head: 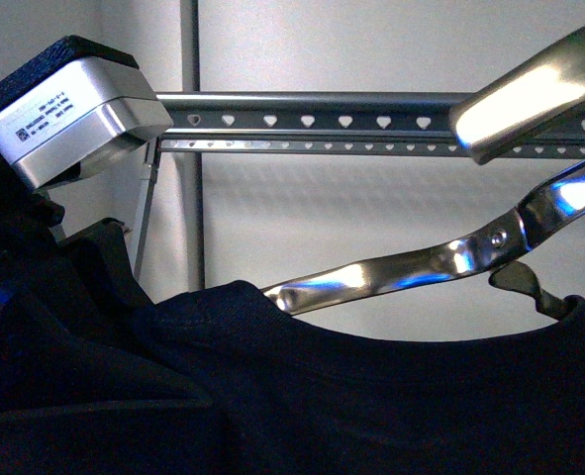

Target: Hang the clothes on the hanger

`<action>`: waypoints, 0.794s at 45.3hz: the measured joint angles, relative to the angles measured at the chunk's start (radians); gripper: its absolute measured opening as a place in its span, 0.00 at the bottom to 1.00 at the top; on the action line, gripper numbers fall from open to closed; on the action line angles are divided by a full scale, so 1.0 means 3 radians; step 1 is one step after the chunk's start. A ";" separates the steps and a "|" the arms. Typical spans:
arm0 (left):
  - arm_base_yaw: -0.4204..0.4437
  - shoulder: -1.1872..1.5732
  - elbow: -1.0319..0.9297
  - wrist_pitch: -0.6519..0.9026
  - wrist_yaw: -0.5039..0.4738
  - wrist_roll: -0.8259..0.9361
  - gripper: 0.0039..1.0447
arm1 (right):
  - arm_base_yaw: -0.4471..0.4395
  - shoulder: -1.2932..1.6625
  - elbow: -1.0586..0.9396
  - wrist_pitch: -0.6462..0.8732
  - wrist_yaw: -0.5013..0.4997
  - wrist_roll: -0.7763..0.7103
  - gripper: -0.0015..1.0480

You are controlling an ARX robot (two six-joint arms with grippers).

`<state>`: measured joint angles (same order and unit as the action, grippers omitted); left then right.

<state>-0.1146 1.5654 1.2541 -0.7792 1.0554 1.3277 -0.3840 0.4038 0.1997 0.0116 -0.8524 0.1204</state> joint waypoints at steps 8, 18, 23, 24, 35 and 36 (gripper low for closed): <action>0.0010 -0.0001 -0.0001 0.0000 -0.0017 -0.0009 0.04 | -0.0117 0.1352 0.1124 -0.0393 -0.0256 -0.1878 0.93; 0.0010 -0.0003 -0.0005 0.0000 -0.0022 -0.0011 0.04 | 0.0196 0.2856 0.2333 -0.0479 0.0291 -0.5472 0.93; 0.0008 -0.0005 -0.0005 0.0000 -0.0015 -0.0011 0.04 | 0.0470 0.3057 0.2772 -0.0842 0.0497 -0.5956 0.93; 0.0008 -0.0005 -0.0005 0.0000 -0.0015 -0.0011 0.04 | 0.0525 0.3073 0.2809 -0.0916 0.0534 -0.6007 0.93; 0.0009 -0.0006 -0.0005 0.0000 -0.0015 -0.0011 0.04 | 0.0796 0.3109 0.2874 -0.1609 0.0774 -0.6138 0.93; 0.0009 -0.0006 -0.0005 0.0000 -0.0015 -0.0011 0.04 | 0.0796 0.3105 0.2876 -0.1670 0.0785 -0.6144 0.93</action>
<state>-0.1120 1.5635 1.2526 -0.7792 1.0508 1.3243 -0.1452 1.3354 1.0626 -0.4892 -0.6170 -1.7229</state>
